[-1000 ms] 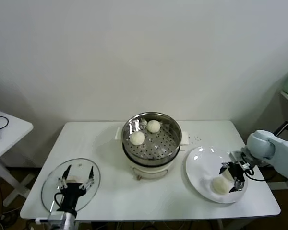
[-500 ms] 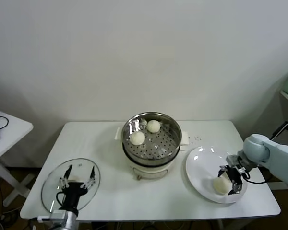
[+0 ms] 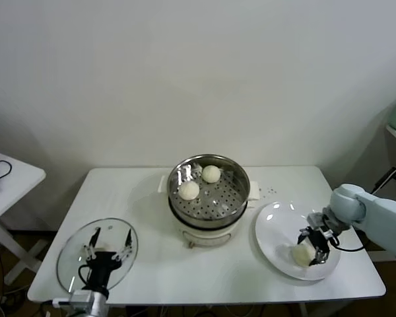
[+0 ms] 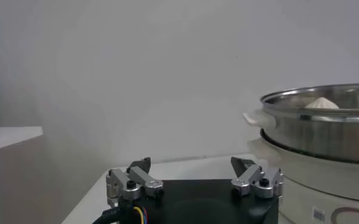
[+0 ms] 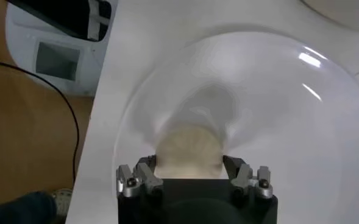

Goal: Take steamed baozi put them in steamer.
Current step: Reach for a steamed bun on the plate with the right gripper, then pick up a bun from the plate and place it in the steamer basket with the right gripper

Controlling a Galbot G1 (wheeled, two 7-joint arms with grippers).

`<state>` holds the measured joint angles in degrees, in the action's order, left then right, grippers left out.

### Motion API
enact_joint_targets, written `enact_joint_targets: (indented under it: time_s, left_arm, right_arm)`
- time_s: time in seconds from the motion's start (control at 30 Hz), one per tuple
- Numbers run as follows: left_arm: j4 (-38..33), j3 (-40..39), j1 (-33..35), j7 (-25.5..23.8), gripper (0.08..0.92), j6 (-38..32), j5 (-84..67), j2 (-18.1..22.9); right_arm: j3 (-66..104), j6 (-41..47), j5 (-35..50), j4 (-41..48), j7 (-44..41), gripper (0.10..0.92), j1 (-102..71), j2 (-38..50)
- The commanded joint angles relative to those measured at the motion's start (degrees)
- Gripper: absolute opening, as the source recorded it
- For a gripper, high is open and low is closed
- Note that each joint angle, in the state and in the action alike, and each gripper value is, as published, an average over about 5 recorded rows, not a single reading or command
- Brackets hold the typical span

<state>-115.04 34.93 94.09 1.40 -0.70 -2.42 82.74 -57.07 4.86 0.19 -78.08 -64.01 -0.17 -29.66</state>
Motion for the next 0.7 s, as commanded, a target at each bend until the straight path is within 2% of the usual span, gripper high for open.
enact_joint_targets:
  time_s: [0.03, 0.43, 0.7]
  left_arm:
    - [-0.03, 0.15, 0.13, 0.00, 0.823, -0.07, -0.18, -0.08]
    - [-0.23, 0.03, 0.24, 0.00, 0.823, -0.11, -0.18, -0.05]
    - [-0.54, -0.09, 0.24, -0.08, 0.823, 0.04, -0.04, -0.24]
  right_arm:
    - [-0.01, 0.05, -0.32, -0.02, 0.06, 0.717, -0.16, -0.09]
    - [1.34, 0.02, 0.62, -1.15, -0.08, 0.675, 0.63, 1.08]
    - [1.30, -2.10, 3.23, -2.78, -2.26, 0.670, 10.07, 2.57]
